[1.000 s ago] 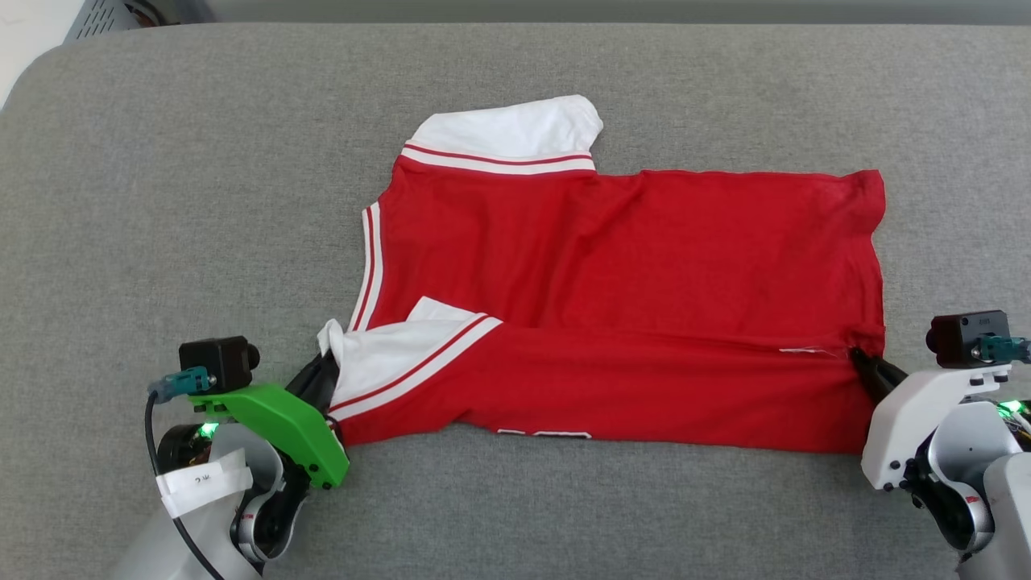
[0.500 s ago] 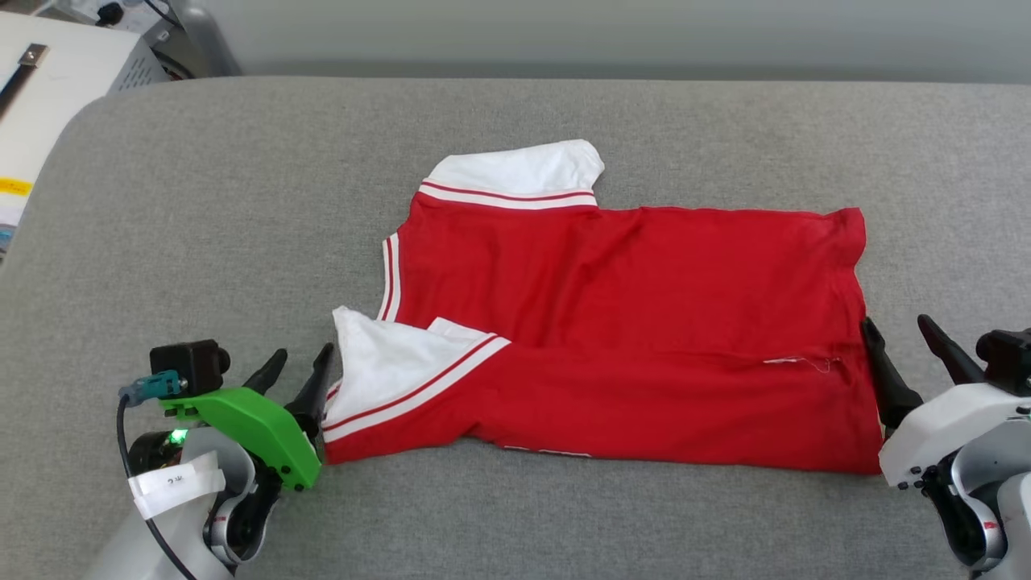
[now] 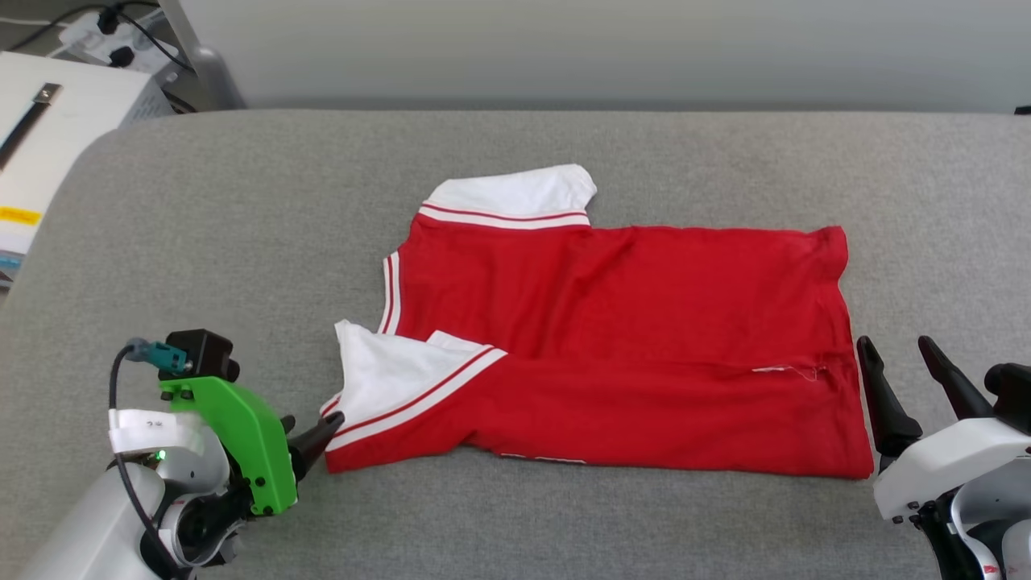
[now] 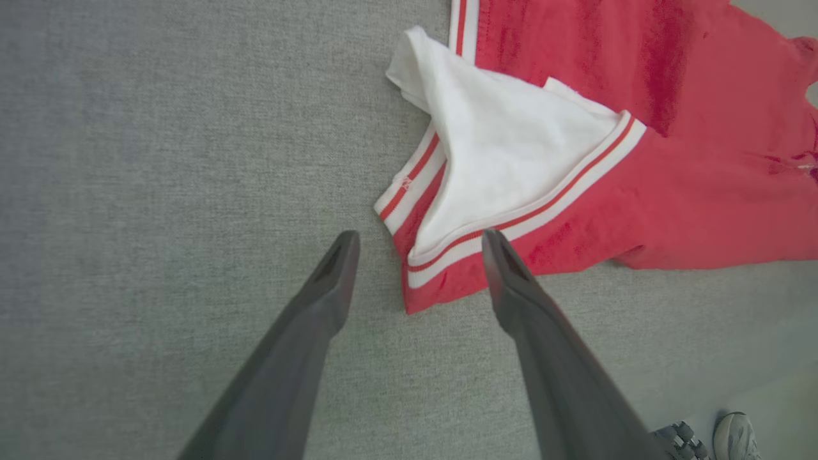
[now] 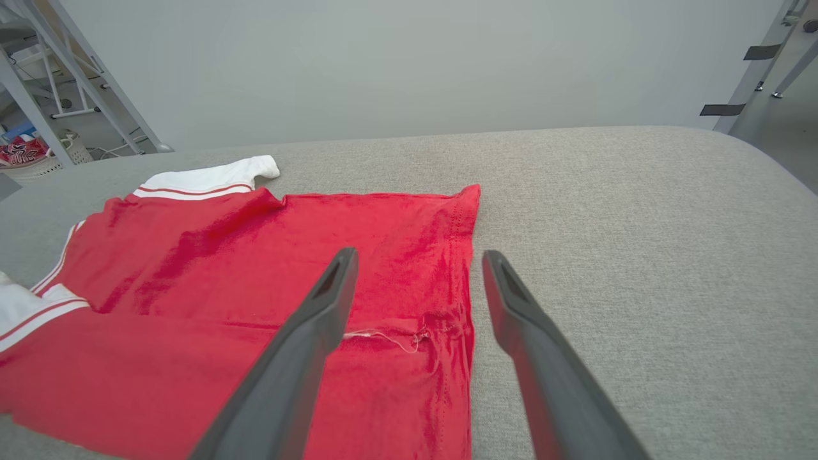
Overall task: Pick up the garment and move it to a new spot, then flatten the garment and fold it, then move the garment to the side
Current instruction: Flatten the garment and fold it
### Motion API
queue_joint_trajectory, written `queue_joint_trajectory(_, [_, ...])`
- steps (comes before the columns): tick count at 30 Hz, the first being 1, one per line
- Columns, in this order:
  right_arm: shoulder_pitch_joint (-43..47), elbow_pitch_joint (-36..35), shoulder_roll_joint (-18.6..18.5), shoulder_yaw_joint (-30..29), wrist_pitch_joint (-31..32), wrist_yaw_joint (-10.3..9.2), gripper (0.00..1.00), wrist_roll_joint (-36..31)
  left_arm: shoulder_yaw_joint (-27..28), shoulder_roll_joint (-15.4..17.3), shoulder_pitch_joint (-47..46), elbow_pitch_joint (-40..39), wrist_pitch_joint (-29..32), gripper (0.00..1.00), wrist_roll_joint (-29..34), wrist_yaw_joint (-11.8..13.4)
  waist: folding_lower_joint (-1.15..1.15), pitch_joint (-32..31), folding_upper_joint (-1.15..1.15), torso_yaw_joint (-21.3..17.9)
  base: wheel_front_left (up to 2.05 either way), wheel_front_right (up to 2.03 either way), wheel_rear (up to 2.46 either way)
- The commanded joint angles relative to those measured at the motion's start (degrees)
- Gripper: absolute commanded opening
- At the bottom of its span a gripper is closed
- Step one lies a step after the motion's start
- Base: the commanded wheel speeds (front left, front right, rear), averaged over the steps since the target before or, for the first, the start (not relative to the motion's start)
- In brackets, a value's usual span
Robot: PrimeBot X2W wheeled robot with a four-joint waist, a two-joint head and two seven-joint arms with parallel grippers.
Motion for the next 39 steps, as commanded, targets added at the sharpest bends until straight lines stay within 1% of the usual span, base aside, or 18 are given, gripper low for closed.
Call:
queue_joint_trajectory(1, [0.28,-0.75,0.27,0.03,0.45,-0.05,1.00,-0.13,-0.38,0.17,0.18,-0.40,0.95,1.00,-0.22,0.88,0.00,2.17,0.00,-1.11,0.00,0.00,0.00])
queue_joint_trajectory(4, [-0.05,-1.53,0.67,0.27,1.29,-0.05,1.00,-0.10,-0.80,-0.76,-0.55,0.30,1.91,1.00,-0.56,1.59,0.00,4.07,0.00,-2.07,0.00,0.00,0.00])
queue_joint_trajectory(7, [-0.36,-1.62,0.66,0.88,2.40,-0.05,1.00,0.57,-1.55,-1.99,-1.07,2.71,2.54,1.00,-0.83,1.65,0.00,5.56,0.00,-2.96,0.00,0.00,0.00])
queue_joint_trajectory(12, [-0.59,-1.05,0.43,0.58,3.35,-0.05,1.00,1.26,-3.82,-4.10,-1.76,6.08,3.65,1.00,-0.69,0.34,0.00,6.72,0.00,-3.86,0.00,0.00,0.00])
queue_joint_trajectory(13, [-0.57,-0.87,0.34,0.45,3.65,-0.05,1.00,1.33,-4.22,-4.59,-1.80,6.60,3.99,0.64,-0.90,0.00,0.00,6.78,0.00,-3.94,0.00,0.00,0.00])
queue_joint_trajectory(14, [-0.57,-0.75,0.35,0.31,3.87,-0.05,1.00,1.50,-4.41,-4.88,-1.87,6.99,4.06,0.38,-1.00,-0.23,0.00,6.78,0.00,-3.98,0.00,0.00,0.00])
queue_joint_trajectory(15, [-0.53,-0.56,0.33,0.14,4.40,-0.05,1.00,1.76,-4.49,-5.16,-1.99,7.56,3.85,0.05,-1.03,-0.56,0.00,6.80,0.00,-4.00,0.00,0.00,0.00])
queue_joint_trajectory(16, [-0.50,-0.45,0.23,0.06,4.89,-0.05,1.00,1.93,-4.55,-5.31,-2.07,8.10,3.64,0.00,-1.06,-0.93,0.00,6.78,0.00,-3.99,0.00,0.00,0.00])
queue_joint_trajectory(21, [-0.63,-0.35,-0.94,-0.72,8.64,-0.05,1.00,3.47,-4.80,-5.81,-2.44,9.87,1.54,0.00,-0.47,-2.88,0.00,6.01,0.00,-3.72,0.00,0.00,0.00])
queue_joint_trajectory(24, [-0.94,-0.05,-2.37,-0.94,12.71,-0.05,1.00,4.38,-4.34,-5.32,-2.53,9.29,-0.47,0.00,0.38,-3.22,0.00,5.49,0.00,-3.42,0.00,0.00,0.00])
queue_joint_trajectory(28, [-1.95,1.41,-4.84,-0.43,21.18,-0.05,1.00,5.92,-3.43,-3.77,-2.14,6.03,-2.34,0.00,1.52,-2.37,0.00,4.90,0.00,-2.93,0.00,0.00,0.00])
queue_joint_trajectory(30, [-2.69,2.29,-5.81,0.31,25.20,-0.05,1.00,6.84,-3.10,-2.76,-1.89,3.59,-2.76,0.00,2.18,-1.74,0.00,4.89,0.00,-2.44,0.00,0.00,0.00])
queue_joint_trajectory(31, [-3.64,3.18,-6.71,1.39,28.03,-0.05,1.00,7.54,-2.92,-1.88,-1.77,0.93,-2.89,0.00,2.86,-1.00,0.00,5.21,0.00,-1.82,0.00,0.00,0.00])
queue_joint_trajectory(35, [-6.06,5.96,-7.15,3.78,31.28,-0.05,1.00,8.60,-2.63,-0.82,-1.58,-3.56,-2.82,0.00,3.64,0.33,0.00,6.42,0.00,-0.88,0.00,0.00,0.00])
queue_joint_trajectory(39, [-7.46,10.56,-6.74,6.44,34.22,-0.05,1.00,9.41,-2.84,-0.74,-1.32,-5.95,-2.85,0.00,4.07,1.03,0.00,7.46,0.00,-0.09,0.00,0.00,0.00])
